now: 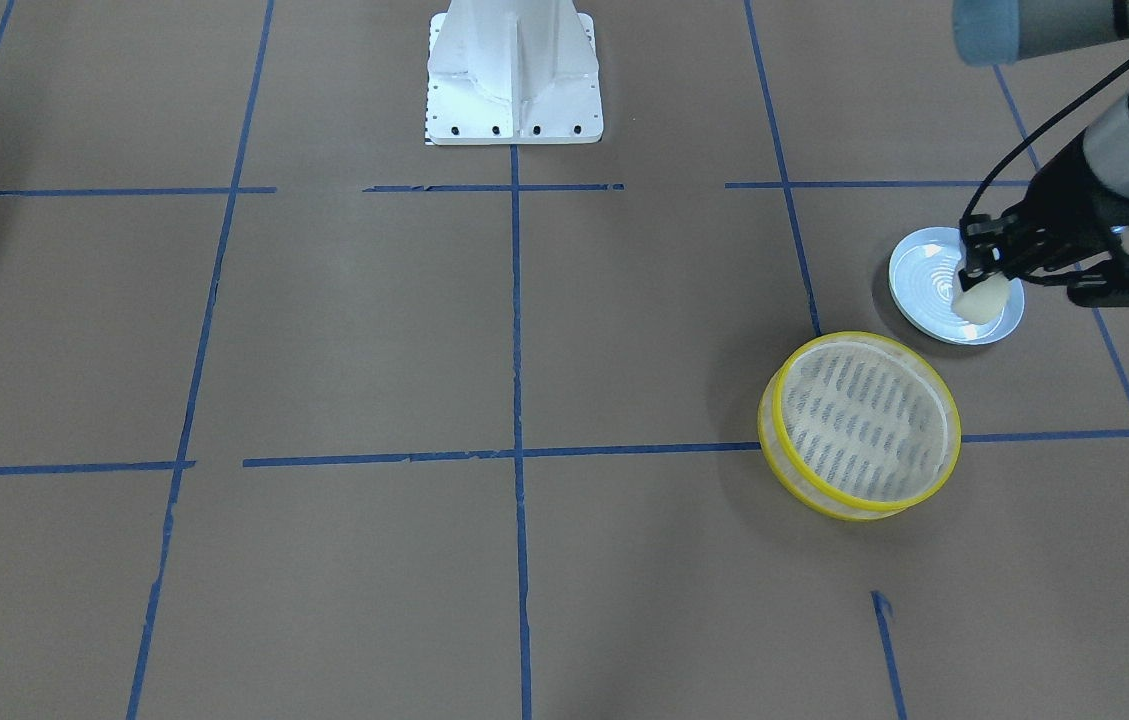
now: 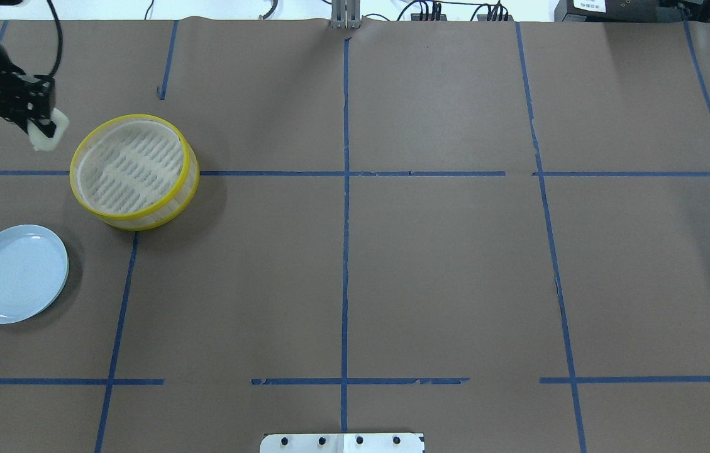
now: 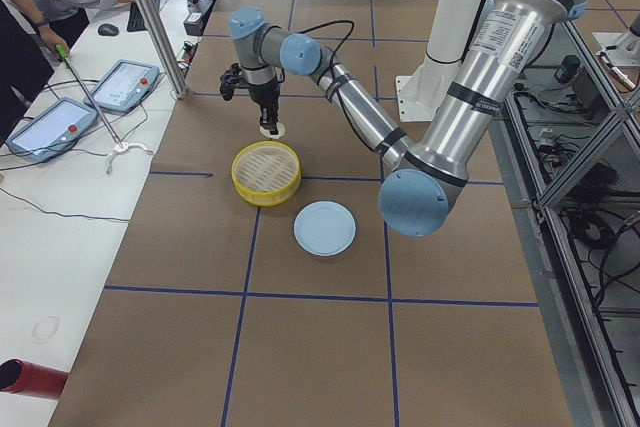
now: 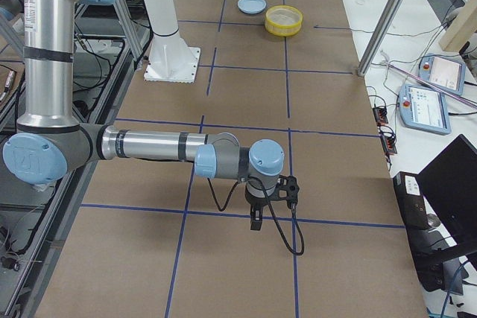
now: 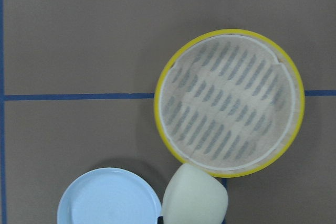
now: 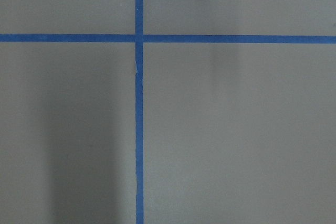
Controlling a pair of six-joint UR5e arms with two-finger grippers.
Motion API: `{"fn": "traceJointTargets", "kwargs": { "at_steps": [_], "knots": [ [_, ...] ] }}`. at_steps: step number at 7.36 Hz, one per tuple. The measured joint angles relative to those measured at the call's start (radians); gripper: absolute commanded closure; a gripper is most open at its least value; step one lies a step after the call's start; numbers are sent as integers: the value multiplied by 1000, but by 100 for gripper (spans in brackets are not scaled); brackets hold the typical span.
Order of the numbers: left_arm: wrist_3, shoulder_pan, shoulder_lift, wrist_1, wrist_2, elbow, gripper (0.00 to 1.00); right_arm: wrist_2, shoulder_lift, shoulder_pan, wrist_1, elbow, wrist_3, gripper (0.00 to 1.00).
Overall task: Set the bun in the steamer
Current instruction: 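Lift the bun with the left gripper toward the steamer basket, then lower the bun into the steamer basket and open the left gripper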
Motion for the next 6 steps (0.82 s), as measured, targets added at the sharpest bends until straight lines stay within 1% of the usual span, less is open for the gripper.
{"fn": "traceJointTargets", "kwargs": {
  "at_steps": [2,3,4,6],
  "knots": [
    [-127,107,-14,-217,0,140,70,0,0,1,0,0,0,0],
    [-173,150,-13,-314,23,201,70,0,0,1,0,0,0,0],
    [-195,172,-11,-377,53,245,70,0,0,1,0,0,0,0],
    [-202,182,-1,-425,96,285,70,0,0,1,0,0,0,0]
  ]
}}
